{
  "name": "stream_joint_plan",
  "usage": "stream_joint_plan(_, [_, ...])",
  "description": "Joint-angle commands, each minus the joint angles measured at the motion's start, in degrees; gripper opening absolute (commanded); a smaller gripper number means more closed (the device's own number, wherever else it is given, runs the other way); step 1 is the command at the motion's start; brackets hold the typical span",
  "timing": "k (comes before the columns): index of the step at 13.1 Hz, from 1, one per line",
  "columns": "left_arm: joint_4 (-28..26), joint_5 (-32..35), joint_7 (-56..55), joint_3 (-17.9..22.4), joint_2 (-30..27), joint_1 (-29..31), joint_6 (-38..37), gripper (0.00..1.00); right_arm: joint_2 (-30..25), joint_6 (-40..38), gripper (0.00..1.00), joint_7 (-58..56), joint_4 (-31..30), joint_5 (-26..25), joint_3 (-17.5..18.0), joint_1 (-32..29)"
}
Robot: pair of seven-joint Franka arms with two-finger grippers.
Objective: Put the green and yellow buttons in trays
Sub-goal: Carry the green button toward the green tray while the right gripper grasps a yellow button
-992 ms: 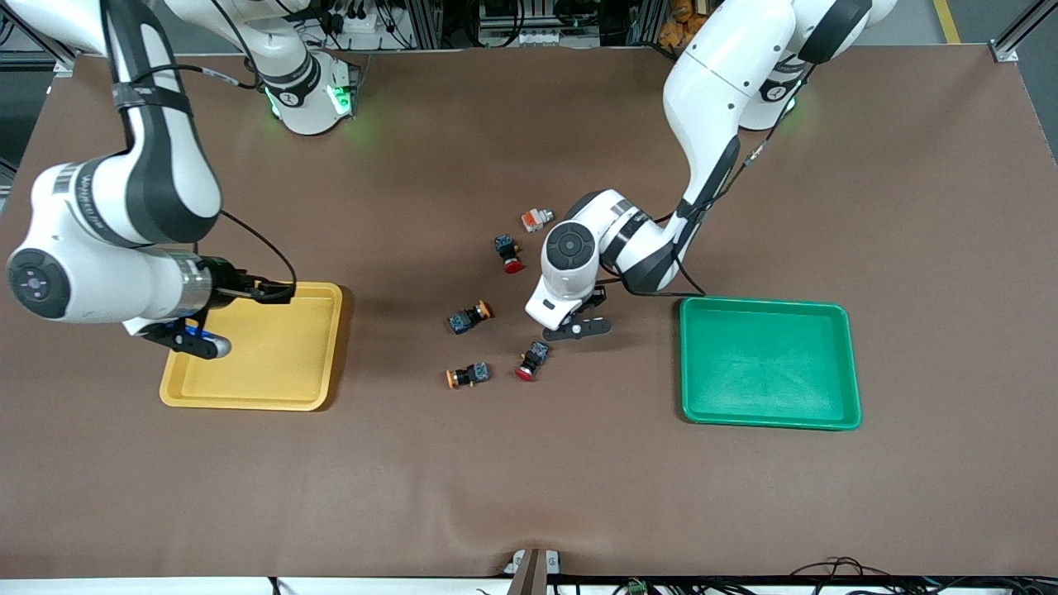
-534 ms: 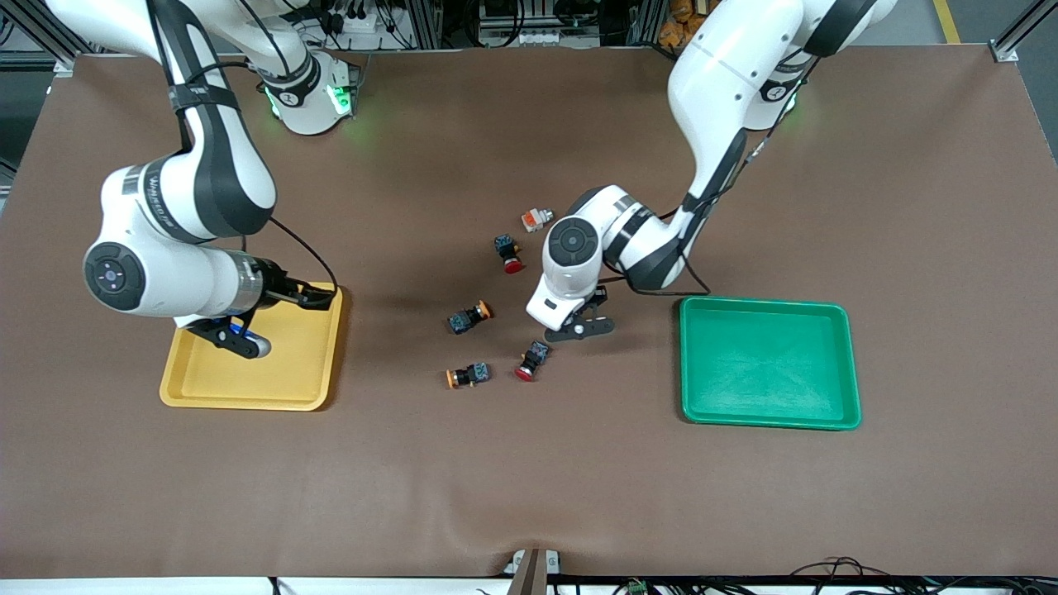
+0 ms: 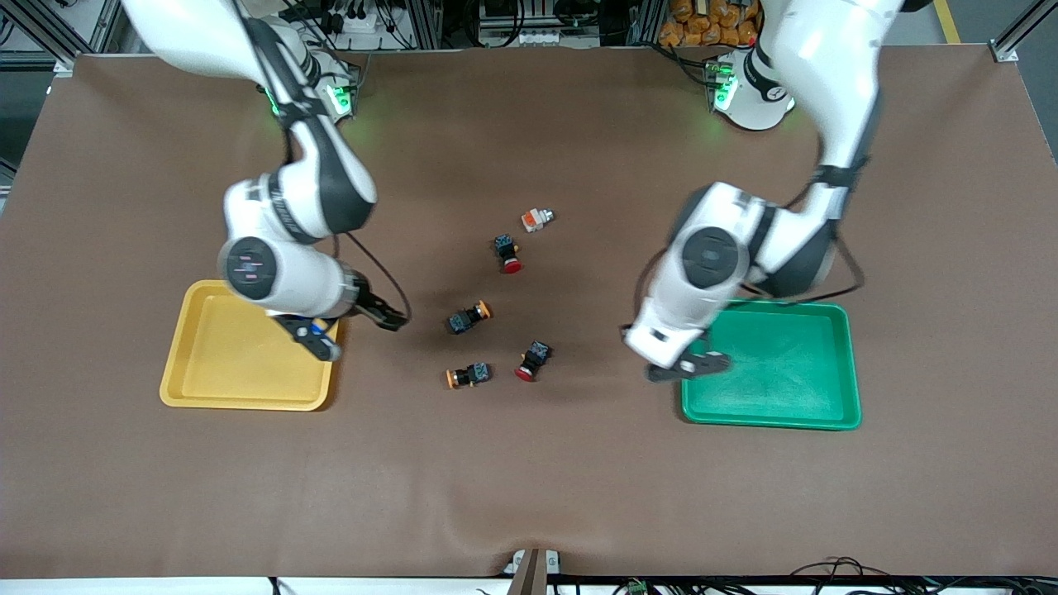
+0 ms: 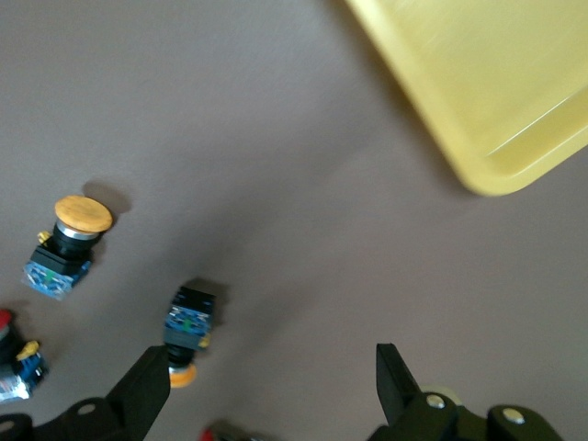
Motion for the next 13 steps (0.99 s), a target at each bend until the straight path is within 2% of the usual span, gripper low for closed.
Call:
stream_joint_plan(1, [-1.60, 1.19, 7.22, -0.70, -2.12, 5.24, -1.83, 0.00, 3.90, 6.54, 1.00, 7.89, 0.23, 0.95, -0.61, 3.80])
stream_joint_plan(3, [-1.95, 1.27, 13.98, -0.78, -2.03, 9.90, -2.11, 0.00, 6.54, 11.91, 0.99, 11.25, 0.23, 0.95, -0.61, 6.00])
stream_joint_plan(5, [-2.13, 1.27, 21.11, -0.78, -1.33, 14.12, -1.76, 0.00, 8.99, 15.52, 0.90, 12.75, 0.49, 1.04, -0.61, 7.41])
stream_joint_plan(7, [-2.30, 1.27, 22.98, -0.78, 0.07, 16.33, -0.53, 0.00, 10.93, 19.65, 0.87, 15.65, 0.58, 0.96, -0.61, 8.99])
stream_joint_plan(10, [-5.54, 1.27, 22.98, -0.61, 3.05, 18.17, 7.35, 0.00, 12.61, 20.89, 0.66, 15.75, 0.58, 0.95, -0.61, 10.05])
stream_joint_plan(13, [-6.43, 1.45, 25.25, -0.52, 6.04, 19.49, 12.21, 0.00, 13.40, 21.25, 0.67, 15.75, 0.41, 0.95, -0.61, 10.32])
